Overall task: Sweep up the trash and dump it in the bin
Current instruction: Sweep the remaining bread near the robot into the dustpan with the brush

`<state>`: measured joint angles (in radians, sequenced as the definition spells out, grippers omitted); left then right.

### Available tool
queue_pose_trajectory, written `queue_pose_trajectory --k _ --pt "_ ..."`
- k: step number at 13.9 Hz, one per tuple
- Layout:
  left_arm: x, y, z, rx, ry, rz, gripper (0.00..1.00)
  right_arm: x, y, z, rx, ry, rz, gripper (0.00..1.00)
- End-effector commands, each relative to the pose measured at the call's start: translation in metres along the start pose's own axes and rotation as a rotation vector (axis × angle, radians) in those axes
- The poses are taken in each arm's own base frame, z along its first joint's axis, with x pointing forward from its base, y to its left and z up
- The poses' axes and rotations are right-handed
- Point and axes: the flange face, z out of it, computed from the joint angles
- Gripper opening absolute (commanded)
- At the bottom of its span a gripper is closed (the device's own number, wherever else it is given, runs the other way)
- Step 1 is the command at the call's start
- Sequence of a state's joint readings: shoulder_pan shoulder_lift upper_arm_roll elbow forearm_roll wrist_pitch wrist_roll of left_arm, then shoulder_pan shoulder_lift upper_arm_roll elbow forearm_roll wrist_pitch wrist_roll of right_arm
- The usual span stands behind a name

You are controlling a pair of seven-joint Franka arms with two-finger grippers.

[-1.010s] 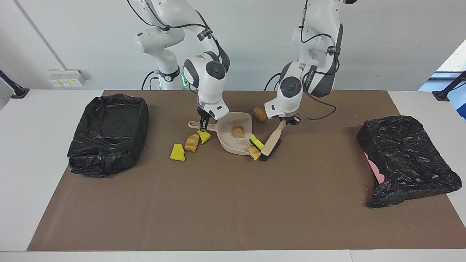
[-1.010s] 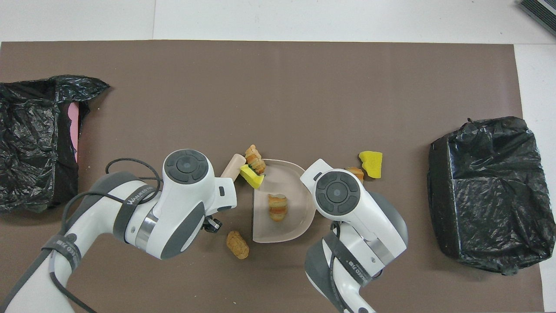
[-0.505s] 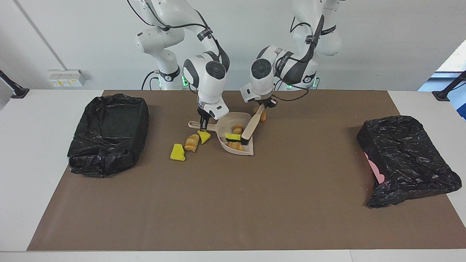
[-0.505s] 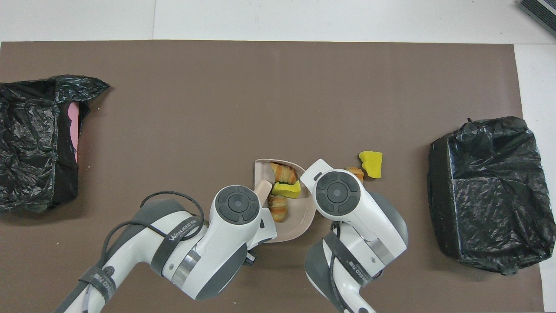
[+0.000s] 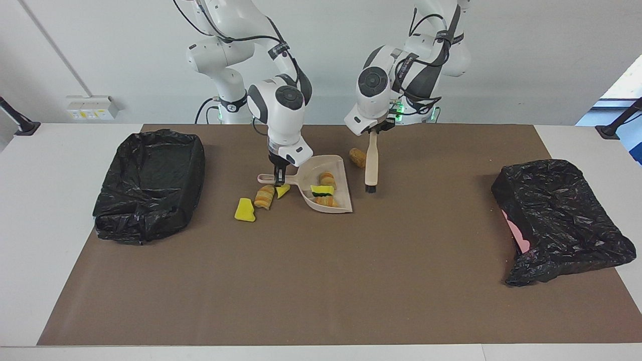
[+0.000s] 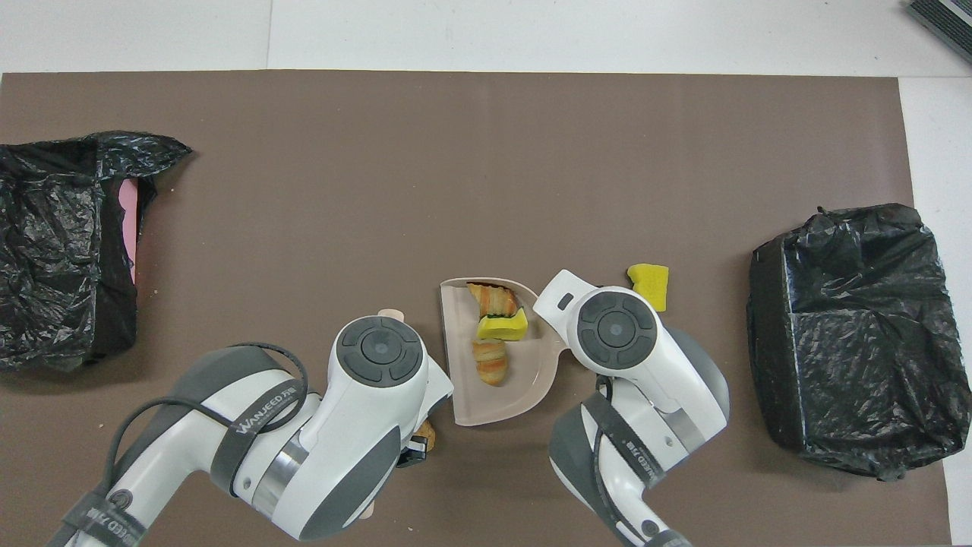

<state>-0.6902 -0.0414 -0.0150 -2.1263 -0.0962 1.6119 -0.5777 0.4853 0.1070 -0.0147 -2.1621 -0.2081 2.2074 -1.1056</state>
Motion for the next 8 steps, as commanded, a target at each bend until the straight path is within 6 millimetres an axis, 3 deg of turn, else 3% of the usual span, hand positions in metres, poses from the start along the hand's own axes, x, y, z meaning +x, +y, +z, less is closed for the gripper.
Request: queue_pose_trajectory --k 1,2,4,8 --pt "-0.016 -0.005 0.003 0.014 -0.032 -0.204 0.0 -0.004 0.004 -0.005 -0.034 -0.015 -0.147 0.0" --pt "-0.025 -0.005 0.01 0.027 -0.035 -0.256 0.0 -0.003 0.001 -0.006 -0.039 -0.037 -0.17 0.0" --pt "-0.043 -0.001 0.024 0.038 -0.021 -0.308 0.0 0.017 -0.016 -0.011 -0.007 -0.073 -0.201 0.0" --pt "-0.063 0.009 0.047 -0.072 -0.039 -0.407 0.0 0.029 -0.034 -0.01 0.077 -0.143 -0.042 0.0"
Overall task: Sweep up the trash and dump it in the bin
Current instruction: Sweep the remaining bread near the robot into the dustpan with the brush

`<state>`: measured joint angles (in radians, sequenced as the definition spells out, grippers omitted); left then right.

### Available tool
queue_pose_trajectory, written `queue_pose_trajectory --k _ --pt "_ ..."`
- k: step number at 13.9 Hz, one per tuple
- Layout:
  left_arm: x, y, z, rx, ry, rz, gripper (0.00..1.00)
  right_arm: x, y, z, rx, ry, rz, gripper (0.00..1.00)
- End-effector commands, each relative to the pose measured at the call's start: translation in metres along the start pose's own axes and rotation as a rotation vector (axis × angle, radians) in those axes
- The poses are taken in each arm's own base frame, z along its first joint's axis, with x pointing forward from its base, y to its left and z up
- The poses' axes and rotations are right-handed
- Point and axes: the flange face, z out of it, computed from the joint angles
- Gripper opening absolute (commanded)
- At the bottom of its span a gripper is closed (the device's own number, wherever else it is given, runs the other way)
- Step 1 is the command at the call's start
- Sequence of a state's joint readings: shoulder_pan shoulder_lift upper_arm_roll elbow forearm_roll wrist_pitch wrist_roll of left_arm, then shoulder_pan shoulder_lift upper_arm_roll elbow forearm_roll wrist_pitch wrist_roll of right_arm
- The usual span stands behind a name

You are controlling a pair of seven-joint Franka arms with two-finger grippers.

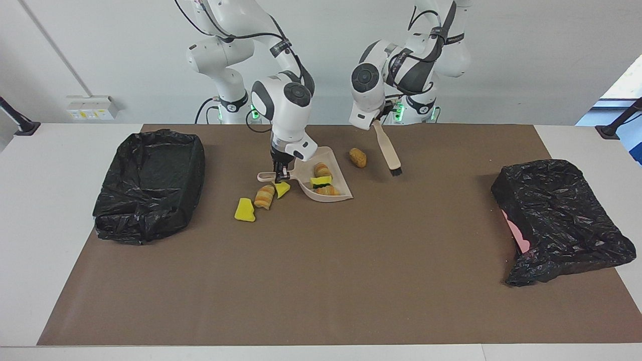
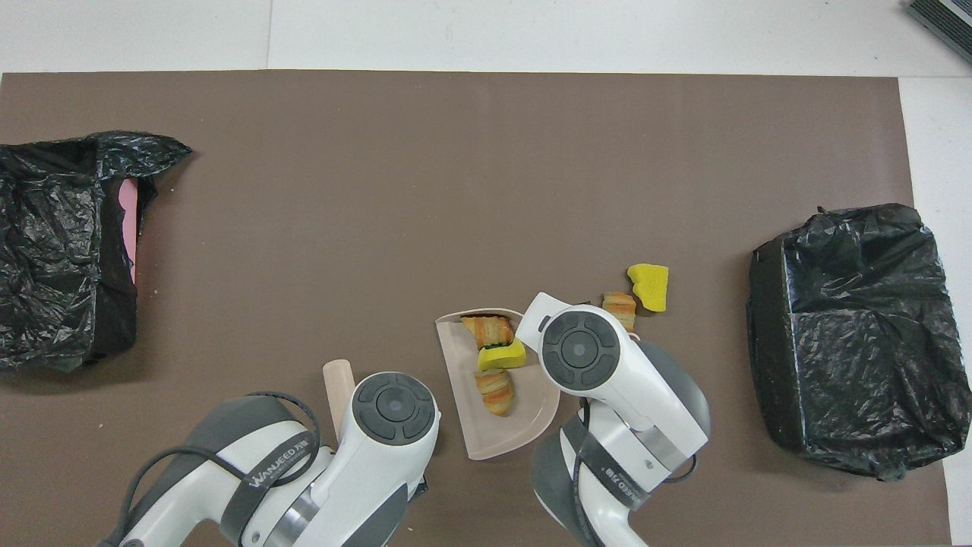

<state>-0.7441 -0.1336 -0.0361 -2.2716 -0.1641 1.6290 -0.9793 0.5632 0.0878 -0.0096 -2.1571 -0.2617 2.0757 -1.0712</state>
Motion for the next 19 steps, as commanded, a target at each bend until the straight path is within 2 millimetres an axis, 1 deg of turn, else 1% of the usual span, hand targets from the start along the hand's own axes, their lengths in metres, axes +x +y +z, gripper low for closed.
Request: queue_pose_trajectory --k 1,3,4,5,6,8,10,11,12,13,14,15,17,19 --pt "-0.02 -0.001 0.017 -0.115 0.018 -0.057 0.0 -0.001 -0.01 0.002 0.044 -0.055 0.038 0.0" --pt "-0.033 0.015 0.037 -0.157 0.016 -0.055 0.0 0.001 -0.011 0.0 0.042 -0.055 0.031 0.0" --pt "-0.036 0.021 0.045 -0.199 0.0 -0.086 0.0 0.007 -0.012 -0.001 0.032 -0.052 0.022 0.0" --pt "-0.041 0.028 0.048 -0.238 0.0 -0.108 0.0 0.01 -0.012 0.0 0.028 -0.05 0.018 0.0" --pt "-0.046 0.033 0.048 -0.266 -0.01 -0.137 0.0 0.01 -0.011 0.001 0.029 -0.051 0.015 0.0" --pt "-0.05 0.042 0.049 -0.31 -0.042 -0.164 0.0 0.01 -0.011 0.001 0.028 -0.053 0.015 0.0" --pt "-0.043 0.051 0.052 -0.347 -0.031 -0.176 0.0 0.009 -0.011 0.002 0.031 -0.052 0.015 0.0" --pt "-0.039 0.055 0.051 -0.37 -0.016 -0.172 0.0 0.007 -0.01 0.003 0.031 -0.051 0.018 0.0" --pt "-0.04 0.062 0.052 -0.381 0.0 -0.138 0.0 0.007 -0.01 0.004 0.033 -0.051 0.019 0.0" --pt "-0.047 0.068 0.055 -0.382 0.021 -0.071 0.0 0.007 -0.01 0.003 0.031 -0.052 0.017 0.0" --pt "-0.054 0.072 0.053 -0.388 0.041 0.001 0.0 0.006 -0.01 0.003 0.032 -0.053 0.017 0.0" --pt "-0.055 0.076 0.05 -0.398 0.06 0.072 0.0 0.007 -0.01 0.003 0.033 -0.051 0.018 0.0" --pt "-0.057 0.09 0.037 -0.428 0.081 0.193 0.0 0.006 -0.01 0.004 0.035 -0.054 0.018 0.0" --pt "-0.054 0.104 0.021 -0.451 0.09 0.213 0.0 0.005 -0.009 0.004 0.034 -0.053 0.018 0.0"
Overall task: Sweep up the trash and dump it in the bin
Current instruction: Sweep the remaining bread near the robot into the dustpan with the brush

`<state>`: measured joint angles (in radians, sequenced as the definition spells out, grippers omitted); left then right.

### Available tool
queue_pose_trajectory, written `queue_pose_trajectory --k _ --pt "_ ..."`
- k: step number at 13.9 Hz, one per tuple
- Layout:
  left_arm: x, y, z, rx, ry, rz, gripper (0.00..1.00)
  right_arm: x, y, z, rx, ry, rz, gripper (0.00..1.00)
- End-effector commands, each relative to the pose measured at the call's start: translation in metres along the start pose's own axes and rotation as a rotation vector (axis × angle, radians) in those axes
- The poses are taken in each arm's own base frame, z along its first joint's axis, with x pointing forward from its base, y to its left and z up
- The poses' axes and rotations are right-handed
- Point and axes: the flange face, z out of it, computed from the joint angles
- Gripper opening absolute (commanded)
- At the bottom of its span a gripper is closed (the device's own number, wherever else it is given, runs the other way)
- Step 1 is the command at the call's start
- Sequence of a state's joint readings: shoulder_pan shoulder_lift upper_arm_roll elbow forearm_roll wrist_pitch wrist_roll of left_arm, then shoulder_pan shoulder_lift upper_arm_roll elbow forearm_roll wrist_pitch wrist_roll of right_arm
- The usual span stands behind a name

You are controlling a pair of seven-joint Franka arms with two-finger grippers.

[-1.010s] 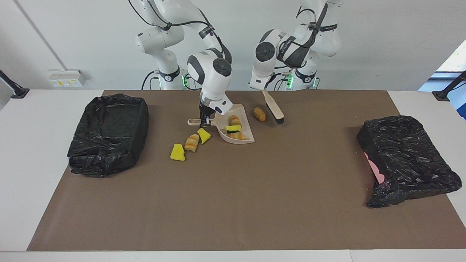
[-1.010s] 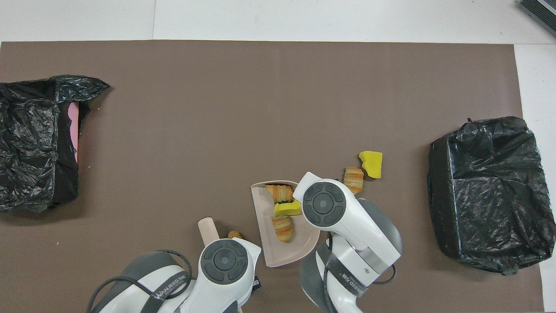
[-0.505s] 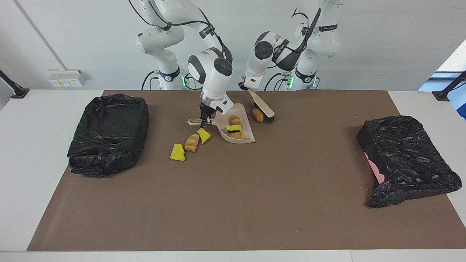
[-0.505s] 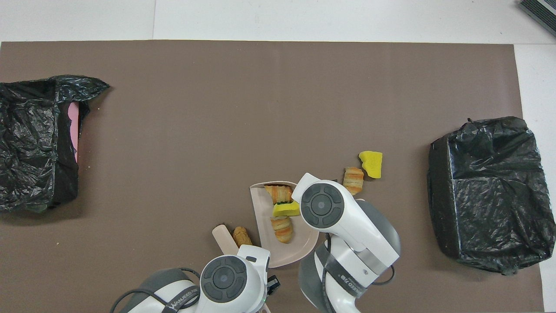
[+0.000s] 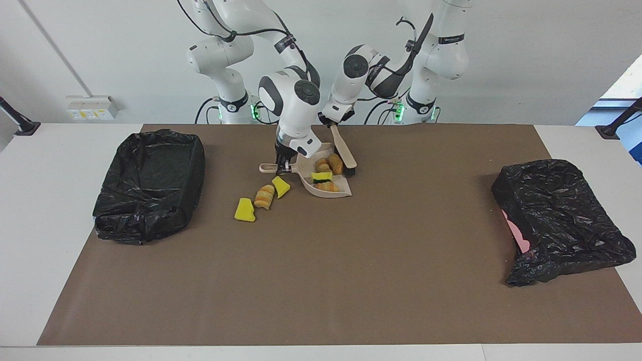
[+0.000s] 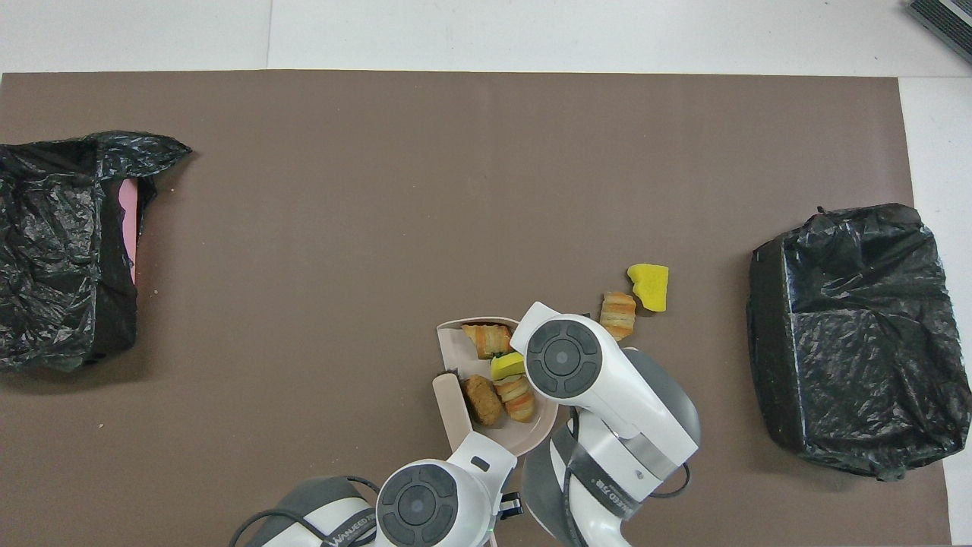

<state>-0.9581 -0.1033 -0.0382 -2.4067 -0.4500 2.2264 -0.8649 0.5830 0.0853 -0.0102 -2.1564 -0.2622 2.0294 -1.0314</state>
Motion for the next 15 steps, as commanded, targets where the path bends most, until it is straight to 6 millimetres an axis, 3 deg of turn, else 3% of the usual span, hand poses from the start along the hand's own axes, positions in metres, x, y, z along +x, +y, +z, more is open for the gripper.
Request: queue_pose_trajectory --k 1,7,9,12,15 --pt "0.009 0.03 -0.009 -0.034 -0.007 0.045 0.0 -0.001 -0.001 0.004 0.002 -0.029 -0.003 0.0" --pt "0.017 -0.011 -0.026 0.176 -0.115 0.022 0.0 -0.007 0.001 0.007 0.009 -0.029 0.018 0.0" --pt "0.028 -0.025 -0.036 0.213 -0.112 0.006 0.0 -0.008 0.001 0.008 0.022 -0.018 0.034 0.0" --pt "0.032 -0.029 -0.037 0.27 -0.031 0.046 0.0 -0.05 0.015 0.002 0.026 0.014 0.116 0.0" --pt "0.024 -0.036 -0.031 0.269 0.008 0.066 0.0 -0.087 0.026 -0.041 0.001 0.125 0.175 0.0"
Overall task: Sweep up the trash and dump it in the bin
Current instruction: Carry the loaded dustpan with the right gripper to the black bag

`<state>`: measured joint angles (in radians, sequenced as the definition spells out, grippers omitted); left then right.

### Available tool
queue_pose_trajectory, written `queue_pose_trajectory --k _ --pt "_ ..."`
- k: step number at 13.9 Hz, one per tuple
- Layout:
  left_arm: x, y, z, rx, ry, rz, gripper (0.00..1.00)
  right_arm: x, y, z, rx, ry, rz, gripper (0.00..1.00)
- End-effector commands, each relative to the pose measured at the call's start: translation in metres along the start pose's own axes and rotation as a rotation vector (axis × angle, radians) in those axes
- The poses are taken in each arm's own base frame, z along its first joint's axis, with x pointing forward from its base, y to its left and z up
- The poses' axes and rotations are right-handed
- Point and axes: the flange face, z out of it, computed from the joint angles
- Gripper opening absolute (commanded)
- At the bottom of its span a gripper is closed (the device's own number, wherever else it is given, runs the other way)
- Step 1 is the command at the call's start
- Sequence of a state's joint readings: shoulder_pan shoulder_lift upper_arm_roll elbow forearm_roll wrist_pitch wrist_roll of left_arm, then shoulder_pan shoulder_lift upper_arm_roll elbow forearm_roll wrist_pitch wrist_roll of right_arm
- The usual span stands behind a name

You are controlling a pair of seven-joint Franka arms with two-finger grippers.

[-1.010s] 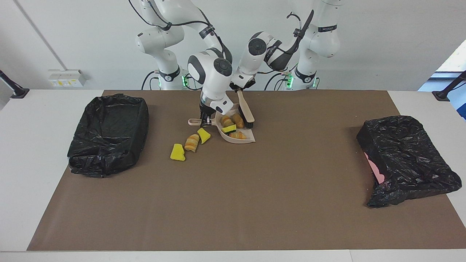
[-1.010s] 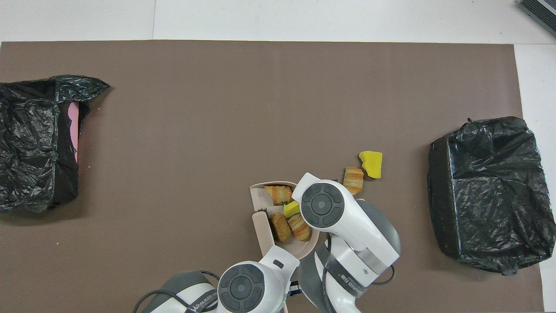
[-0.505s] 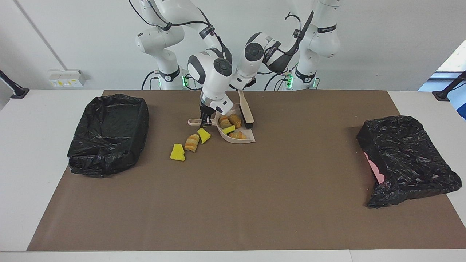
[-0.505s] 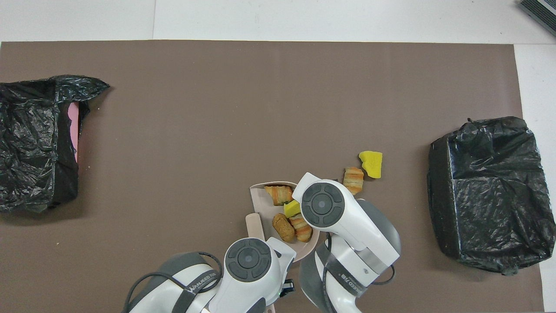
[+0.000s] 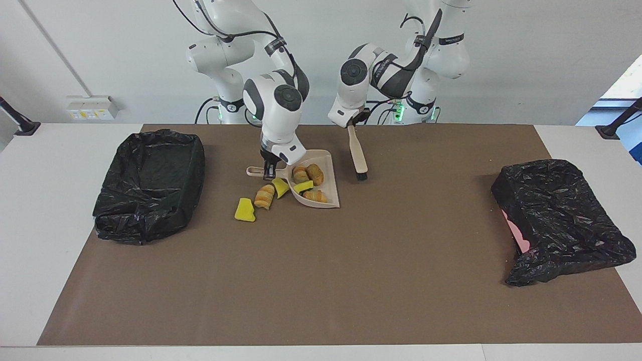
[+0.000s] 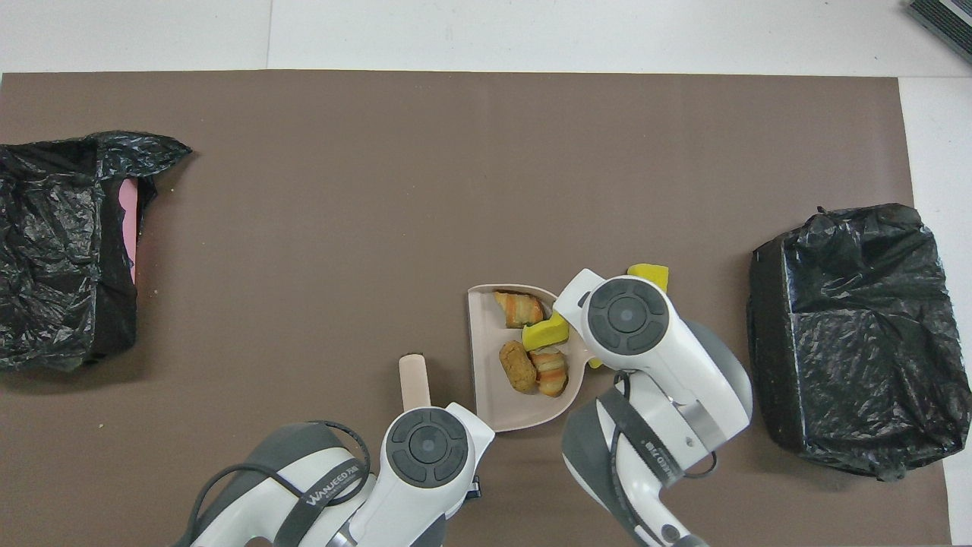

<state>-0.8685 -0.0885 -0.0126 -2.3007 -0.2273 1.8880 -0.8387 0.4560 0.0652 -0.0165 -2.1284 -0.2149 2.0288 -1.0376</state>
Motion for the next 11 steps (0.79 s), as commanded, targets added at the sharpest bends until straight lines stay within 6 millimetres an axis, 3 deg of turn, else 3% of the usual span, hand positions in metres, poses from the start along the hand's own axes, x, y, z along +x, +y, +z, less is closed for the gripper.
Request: queue_pose_trajectory --k 1,4,9,11 --pt "-0.016 -0.006 0.004 -0.017 0.065 0.025 0.0 -0.031 0.008 -0.054 -0.009 0.074 0.044 0.0" --pt "-0.043 0.013 0.014 -0.039 0.109 0.026 0.0 -0.093 0.02 -0.084 -0.037 0.102 0.093 0.0" --pt "-0.066 0.024 0.03 -0.049 0.098 0.07 0.0 -0.266 0.012 -0.11 -0.02 0.134 0.15 0.0" --pt "-0.064 0.028 0.036 -0.08 0.067 0.071 0.0 -0.329 0.005 -0.098 0.002 0.109 0.255 0.0"
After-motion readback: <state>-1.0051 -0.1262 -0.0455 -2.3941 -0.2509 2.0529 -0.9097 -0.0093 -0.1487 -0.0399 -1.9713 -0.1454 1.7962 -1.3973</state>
